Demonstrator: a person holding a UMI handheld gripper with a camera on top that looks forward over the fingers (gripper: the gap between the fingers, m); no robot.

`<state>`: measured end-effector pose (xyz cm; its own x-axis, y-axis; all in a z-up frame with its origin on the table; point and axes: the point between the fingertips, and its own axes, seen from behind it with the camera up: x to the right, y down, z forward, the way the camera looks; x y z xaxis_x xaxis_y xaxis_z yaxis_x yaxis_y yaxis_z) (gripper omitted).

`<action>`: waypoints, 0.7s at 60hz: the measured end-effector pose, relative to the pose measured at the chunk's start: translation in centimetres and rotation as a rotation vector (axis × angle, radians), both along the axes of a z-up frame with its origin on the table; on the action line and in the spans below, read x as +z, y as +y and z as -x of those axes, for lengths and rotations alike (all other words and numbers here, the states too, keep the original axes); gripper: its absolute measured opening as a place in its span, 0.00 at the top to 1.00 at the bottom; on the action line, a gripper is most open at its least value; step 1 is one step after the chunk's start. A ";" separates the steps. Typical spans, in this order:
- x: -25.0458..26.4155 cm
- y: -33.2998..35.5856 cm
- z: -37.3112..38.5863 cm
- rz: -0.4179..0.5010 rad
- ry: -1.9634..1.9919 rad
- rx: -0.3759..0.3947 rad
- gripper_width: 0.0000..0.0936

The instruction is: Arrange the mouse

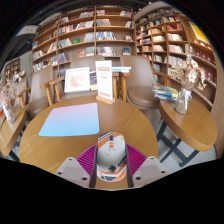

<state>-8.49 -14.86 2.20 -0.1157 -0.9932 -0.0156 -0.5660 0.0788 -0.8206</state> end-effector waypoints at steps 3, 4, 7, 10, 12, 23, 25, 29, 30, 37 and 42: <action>1.9 0.5 -1.0 0.000 -0.022 0.006 0.55; 2.7 0.7 -1.4 -0.001 -0.032 0.008 0.55; 4.8 1.8 -2.9 -0.005 -0.060 0.021 0.55; 6.8 3.1 -5.0 -0.013 -0.083 0.033 0.55; 7.8 4.1 -6.4 -0.009 -0.093 0.044 0.55; 7.3 10.7 -14.4 -0.048 -0.087 0.083 0.55; 6.1 12.1 -15.3 -0.068 -0.060 0.097 0.55; 3.3 14.7 -16.8 -0.120 -0.014 0.122 0.55; 2.4 15.1 -17.1 -0.127 -0.005 0.122 0.55; -1.6 15.6 -18.1 -0.097 0.053 0.100 0.55; -2.8 15.4 -18.3 -0.044 0.050 0.094 0.52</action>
<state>9.83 0.58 -0.64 -0.0234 -0.9982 -0.0557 -0.6126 0.0583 -0.7882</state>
